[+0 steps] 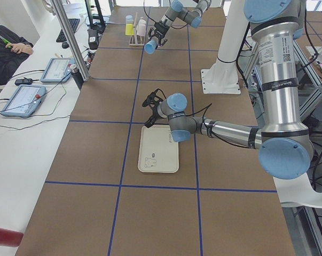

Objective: Transfer IKEA cup to right arm and place on rack

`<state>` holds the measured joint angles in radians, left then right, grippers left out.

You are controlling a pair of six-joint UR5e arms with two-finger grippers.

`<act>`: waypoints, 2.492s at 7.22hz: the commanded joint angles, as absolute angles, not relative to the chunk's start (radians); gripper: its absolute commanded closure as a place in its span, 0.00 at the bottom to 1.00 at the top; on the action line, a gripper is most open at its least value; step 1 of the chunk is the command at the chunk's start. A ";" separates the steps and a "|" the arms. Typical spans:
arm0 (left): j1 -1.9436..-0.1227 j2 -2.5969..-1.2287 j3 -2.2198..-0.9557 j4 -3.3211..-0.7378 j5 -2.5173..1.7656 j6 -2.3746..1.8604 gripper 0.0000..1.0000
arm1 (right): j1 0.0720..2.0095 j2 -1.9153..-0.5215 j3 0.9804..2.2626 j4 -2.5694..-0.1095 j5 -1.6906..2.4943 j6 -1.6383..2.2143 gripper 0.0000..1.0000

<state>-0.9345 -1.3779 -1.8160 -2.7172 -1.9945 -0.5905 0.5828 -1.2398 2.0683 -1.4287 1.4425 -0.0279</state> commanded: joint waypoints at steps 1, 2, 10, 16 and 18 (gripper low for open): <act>-0.976 -1.373 -1.802 -2.717 -2.031 -0.551 0.00 | 0.669 -1.247 2.244 -1.892 1.416 -0.205 1.00; -0.976 -1.373 -1.802 -2.718 -2.031 -0.555 0.00 | 0.676 -1.250 2.284 -2.033 1.349 -0.275 1.00; -0.971 -1.384 -1.781 -2.729 -2.029 -0.594 0.00 | 0.775 -1.365 2.287 -2.293 1.083 -0.592 1.00; -0.971 -1.388 -1.779 -2.730 -2.031 -0.601 0.00 | 0.776 -1.414 2.111 -2.144 0.962 -0.679 1.00; -0.971 -1.390 -1.782 -2.732 -2.031 -0.630 0.00 | 0.776 -1.468 1.983 -1.900 0.959 -0.701 1.00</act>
<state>-0.9710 -1.3888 -1.7814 -2.7315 -2.0308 -0.6194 0.7753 -1.4381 2.0570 -2.0435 0.9617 -0.6792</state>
